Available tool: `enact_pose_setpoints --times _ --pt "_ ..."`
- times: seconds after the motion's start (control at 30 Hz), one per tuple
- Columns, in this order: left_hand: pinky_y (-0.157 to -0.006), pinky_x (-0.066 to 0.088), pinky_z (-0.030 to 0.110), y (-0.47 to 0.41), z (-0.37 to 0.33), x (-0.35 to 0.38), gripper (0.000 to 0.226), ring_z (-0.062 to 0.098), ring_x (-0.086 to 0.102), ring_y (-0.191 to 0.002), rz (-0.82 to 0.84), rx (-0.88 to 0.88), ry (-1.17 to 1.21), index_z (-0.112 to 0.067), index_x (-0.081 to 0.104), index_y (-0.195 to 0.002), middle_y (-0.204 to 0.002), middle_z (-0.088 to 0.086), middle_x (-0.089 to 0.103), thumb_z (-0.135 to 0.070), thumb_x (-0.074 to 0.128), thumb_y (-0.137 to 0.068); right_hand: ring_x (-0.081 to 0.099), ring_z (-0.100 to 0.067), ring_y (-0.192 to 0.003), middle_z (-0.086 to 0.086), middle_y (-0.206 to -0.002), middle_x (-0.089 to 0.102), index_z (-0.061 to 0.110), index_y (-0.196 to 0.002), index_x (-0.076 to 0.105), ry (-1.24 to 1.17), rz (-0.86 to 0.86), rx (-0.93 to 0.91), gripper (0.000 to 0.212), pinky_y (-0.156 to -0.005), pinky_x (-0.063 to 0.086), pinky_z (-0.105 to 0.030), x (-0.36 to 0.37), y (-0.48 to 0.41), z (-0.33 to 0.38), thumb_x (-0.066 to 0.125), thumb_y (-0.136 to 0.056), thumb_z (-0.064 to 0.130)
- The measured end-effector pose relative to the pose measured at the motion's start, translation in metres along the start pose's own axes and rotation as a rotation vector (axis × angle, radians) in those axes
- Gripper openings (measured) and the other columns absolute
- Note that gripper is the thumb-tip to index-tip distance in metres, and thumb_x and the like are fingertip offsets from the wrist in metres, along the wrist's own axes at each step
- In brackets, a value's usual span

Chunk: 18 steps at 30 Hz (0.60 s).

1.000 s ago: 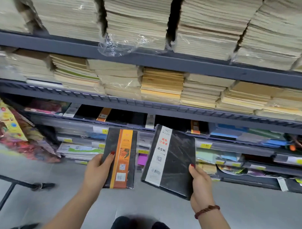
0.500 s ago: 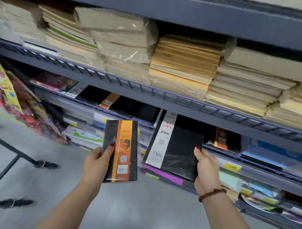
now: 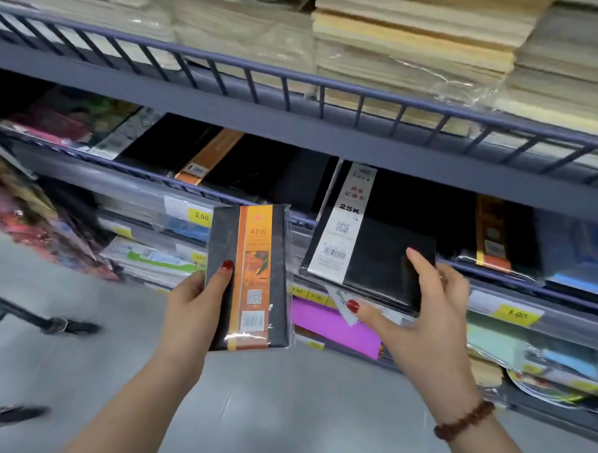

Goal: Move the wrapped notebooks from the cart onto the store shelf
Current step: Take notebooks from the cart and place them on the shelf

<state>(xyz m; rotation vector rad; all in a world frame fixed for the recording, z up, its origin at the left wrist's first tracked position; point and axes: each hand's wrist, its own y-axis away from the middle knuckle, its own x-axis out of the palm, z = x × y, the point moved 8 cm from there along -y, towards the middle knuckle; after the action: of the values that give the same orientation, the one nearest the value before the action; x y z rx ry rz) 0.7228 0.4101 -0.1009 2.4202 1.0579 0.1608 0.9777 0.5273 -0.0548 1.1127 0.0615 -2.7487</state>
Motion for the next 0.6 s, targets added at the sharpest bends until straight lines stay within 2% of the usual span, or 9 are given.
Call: enact_pose_setpoints --times 0.1,0.17,0.23,0.3,0.37,0.43,0.53,0.6 --pt "-0.04 0.046 0.015 -0.003 0.0 0.002 0.023 0.006 0.066 -0.05 0.018 0.009 0.013 -0.013 0.066 -0.087 -0.062 -0.007 0.072 -0.032 0.055 -0.093 0.021 -0.013 -0.133 -0.002 -0.145 0.027 0.033 -0.136 0.046 0.081 -0.133 -0.112 0.073 -0.105 0.023 -0.028 0.003 0.004 0.003 0.074 -0.07 0.045" --pt "-0.043 0.048 0.018 -0.005 -0.003 0.002 0.024 0.007 0.067 -0.052 0.021 0.023 0.008 -0.011 0.066 -0.089 -0.064 -0.006 0.072 -0.032 0.056 -0.093 0.022 -0.022 -0.136 -0.008 -0.148 0.029 0.031 -0.132 0.053 0.123 -0.191 -0.139 0.066 -0.106 0.026 -0.033 0.003 -0.004 0.005 0.07 -0.071 0.049" --pt "-0.049 0.05 0.024 -0.008 -0.006 0.002 0.025 0.009 0.068 -0.055 0.029 0.034 0.009 -0.012 0.067 -0.09 -0.068 -0.004 0.073 -0.033 0.056 -0.093 0.028 -0.027 -0.135 -0.011 -0.145 0.037 0.024 -0.127 0.059 0.198 -0.243 -0.218 0.058 -0.108 0.031 -0.042 0.002 -0.015 0.014 0.074 -0.074 0.041" --pt "-0.053 0.049 0.025 -0.011 -0.009 0.001 0.024 0.01 0.068 -0.056 0.031 0.042 0.016 -0.013 0.067 -0.089 -0.068 -0.003 0.073 -0.034 0.056 -0.093 0.035 -0.026 -0.131 -0.01 -0.139 0.046 0.019 -0.127 0.059 0.218 -0.217 -0.264 0.052 -0.108 0.035 -0.045 0.006 -0.03 0.021 0.073 -0.078 0.034" --pt "-0.052 0.049 0.025 -0.013 -0.01 0.0 0.024 0.01 0.068 -0.056 0.035 0.043 0.018 -0.013 0.067 -0.089 -0.069 -0.003 0.073 -0.034 0.056 -0.093 0.036 -0.025 -0.128 -0.008 -0.137 0.048 0.021 -0.131 0.055 0.258 -0.169 -0.257 0.052 -0.105 0.036 -0.04 0.01 -0.049 0.024 0.068 -0.083 0.037" --pt "-0.051 0.049 0.025 -0.015 -0.01 0.0 0.025 0.01 0.068 -0.056 0.035 0.04 0.019 -0.012 0.067 -0.089 -0.069 -0.003 0.073 -0.034 0.056 -0.093 0.036 -0.027 -0.126 -0.008 -0.14 0.044 0.031 -0.137 0.046 0.36 -0.12 -0.236 0.054 -0.1 0.037 -0.037 0.013 -0.065 0.025 0.061 -0.086 0.043" --pt "-0.053 0.049 0.026 -0.017 -0.009 0.0 0.027 0.011 0.068 -0.057 0.041 0.035 0.018 -0.011 0.067 -0.092 -0.07 -0.001 0.074 -0.035 0.056 -0.092 0.037 -0.035 -0.124 -0.01 -0.147 0.033 0.047 -0.143 0.026 0.554 -0.036 -0.247 0.06 -0.099 0.038 -0.04 0.021 -0.076 0.025 0.05 -0.088 0.053" --pt "-0.052 0.049 0.026 -0.018 -0.008 0.0 0.027 0.01 0.068 -0.056 0.045 0.037 0.018 -0.01 0.067 -0.092 -0.069 -0.002 0.073 -0.035 0.056 -0.092 0.036 -0.038 -0.125 -0.011 -0.15 0.028 0.048 -0.143 0.023 0.666 0.014 -0.266 0.063 -0.1 0.038 -0.042 0.027 -0.08 0.023 0.047 -0.086 0.06"
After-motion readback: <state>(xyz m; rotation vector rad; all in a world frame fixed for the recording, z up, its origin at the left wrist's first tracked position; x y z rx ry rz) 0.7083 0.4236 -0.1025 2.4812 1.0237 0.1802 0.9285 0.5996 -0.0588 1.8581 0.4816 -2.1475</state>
